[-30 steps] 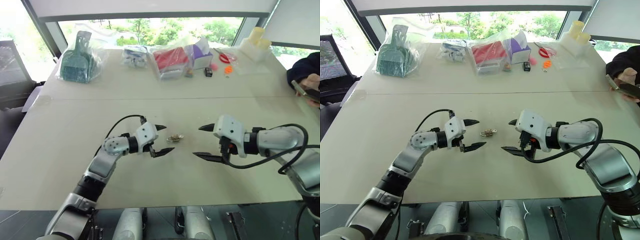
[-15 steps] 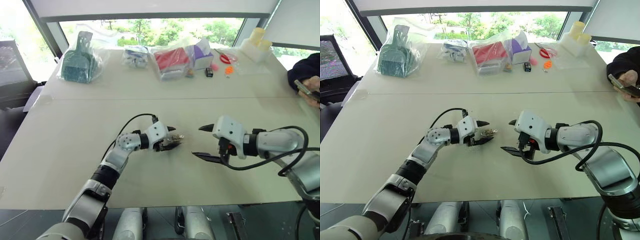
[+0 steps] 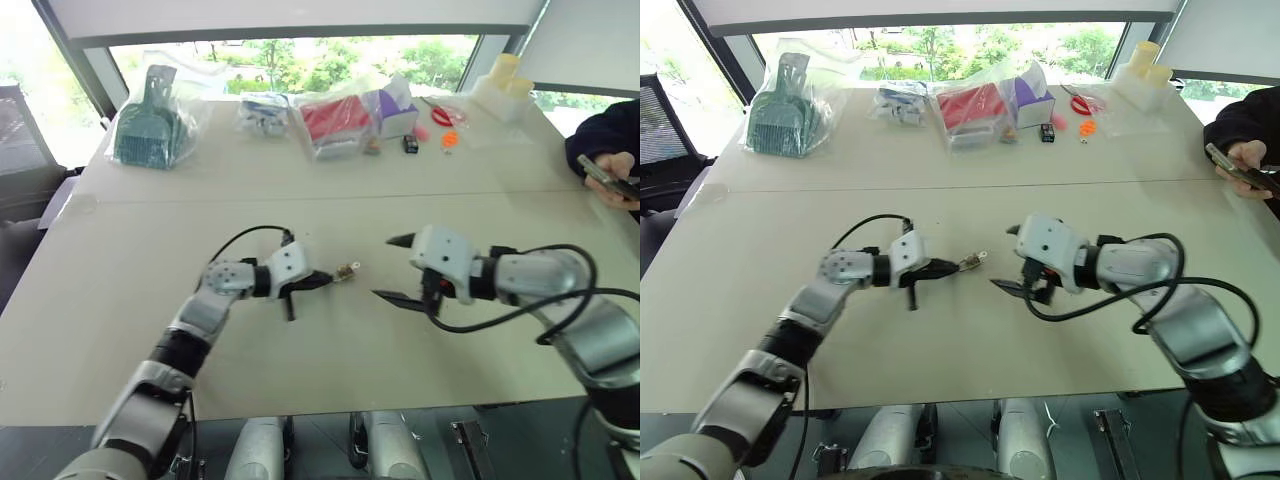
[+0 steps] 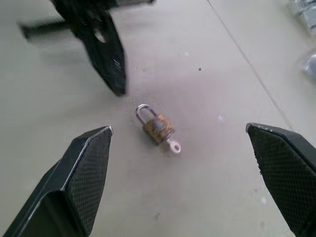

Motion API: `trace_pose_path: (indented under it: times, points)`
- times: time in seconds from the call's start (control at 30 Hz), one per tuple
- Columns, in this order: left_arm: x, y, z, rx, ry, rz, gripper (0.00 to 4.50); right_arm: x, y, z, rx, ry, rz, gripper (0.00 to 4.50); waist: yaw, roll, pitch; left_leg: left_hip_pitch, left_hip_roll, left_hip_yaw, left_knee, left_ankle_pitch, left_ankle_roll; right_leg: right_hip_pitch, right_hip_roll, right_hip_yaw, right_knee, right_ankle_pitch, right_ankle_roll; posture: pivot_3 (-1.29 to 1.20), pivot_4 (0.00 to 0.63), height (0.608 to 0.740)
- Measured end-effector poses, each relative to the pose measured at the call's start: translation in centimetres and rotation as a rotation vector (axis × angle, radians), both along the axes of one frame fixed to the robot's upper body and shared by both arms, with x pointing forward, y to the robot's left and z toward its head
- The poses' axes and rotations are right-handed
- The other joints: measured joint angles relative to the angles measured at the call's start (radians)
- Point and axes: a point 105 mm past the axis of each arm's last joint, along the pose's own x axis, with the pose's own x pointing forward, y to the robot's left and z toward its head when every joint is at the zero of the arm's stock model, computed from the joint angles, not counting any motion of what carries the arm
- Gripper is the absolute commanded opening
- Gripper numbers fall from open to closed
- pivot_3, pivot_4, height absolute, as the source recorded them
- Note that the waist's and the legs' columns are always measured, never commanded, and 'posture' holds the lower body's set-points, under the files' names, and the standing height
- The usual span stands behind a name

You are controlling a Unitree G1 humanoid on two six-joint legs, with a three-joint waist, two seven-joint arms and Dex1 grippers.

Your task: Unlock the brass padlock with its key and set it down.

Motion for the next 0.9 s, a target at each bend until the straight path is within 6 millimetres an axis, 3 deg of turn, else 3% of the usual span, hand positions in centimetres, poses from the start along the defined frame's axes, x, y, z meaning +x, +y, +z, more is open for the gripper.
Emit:
trace_pose_path:
  times: [0.13,0.2,0.33,0.5,0.77,0.83,0.9]
  points:
    - [-0.2,0.4,1.3,-0.022,0.002,-0.002,0.02,0.3,0.6,-0.1,0.004,-0.024,0.019,4.50,0.015,0.000,0.000,-0.001,-0.002,0.001,0.001,0.000,0.001,0.001,-0.002,0.000,-0.003,0.000,0.000,0.00,0.150,0.740]
    - [0.0,0.3,1.3,-0.038,0.001,0.020,0.55,0.3,0.9,-0.1,0.019,-0.026,0.023,4.50,0.021,0.000,0.000,-0.001,-0.002,0.001,0.001,0.000,0.001,0.002,-0.002,0.000,-0.003,0.000,0.000,0.00,0.150,0.740]
    - [0.6,-1.0,1.3,-0.101,0.012,0.069,2.23,0.1,0.8,-0.2,0.010,-0.010,0.036,4.50,0.024,0.000,0.000,-0.001,-0.003,0.001,0.001,0.000,0.001,0.002,-0.001,0.000,-0.003,0.000,0.000,0.00,0.150,0.740]
    - [1.0,-3.0,0.7,-0.143,0.023,0.108,4.47,-0.1,-1.1,-0.5,-0.040,0.018,0.006,4.50,0.023,0.000,0.000,0.000,-0.004,0.001,0.001,0.000,0.001,0.002,-0.001,0.000,-0.002,0.000,0.000,0.00,0.150,0.740]
    - [1.3,-6.4,-2.3,-0.101,0.033,0.154,4.47,0.0,-3.5,0.4,-0.055,-0.003,-0.071,4.50,0.025,0.000,0.000,0.000,-0.003,0.001,0.001,0.000,0.001,0.002,-0.001,0.000,-0.002,0.000,0.000,0.00,0.150,0.740]
    - [1.7,-7.0,-2.1,-0.097,0.005,0.165,4.47,-0.1,-3.8,0.4,-0.056,-0.004,-0.081,4.50,0.026,0.000,0.000,0.000,-0.003,0.000,0.001,0.000,0.001,0.003,-0.001,0.000,-0.002,0.000,0.000,0.00,0.150,0.740]
    - [2.1,-7.3,-2.1,-0.095,-0.003,0.181,3.97,-0.2,-3.8,0.3,-0.056,-0.001,-0.082,4.50,0.025,0.000,0.000,0.001,-0.003,0.001,0.002,0.000,0.001,0.003,-0.001,0.000,-0.002,0.000,0.000,0.00,0.150,0.740]
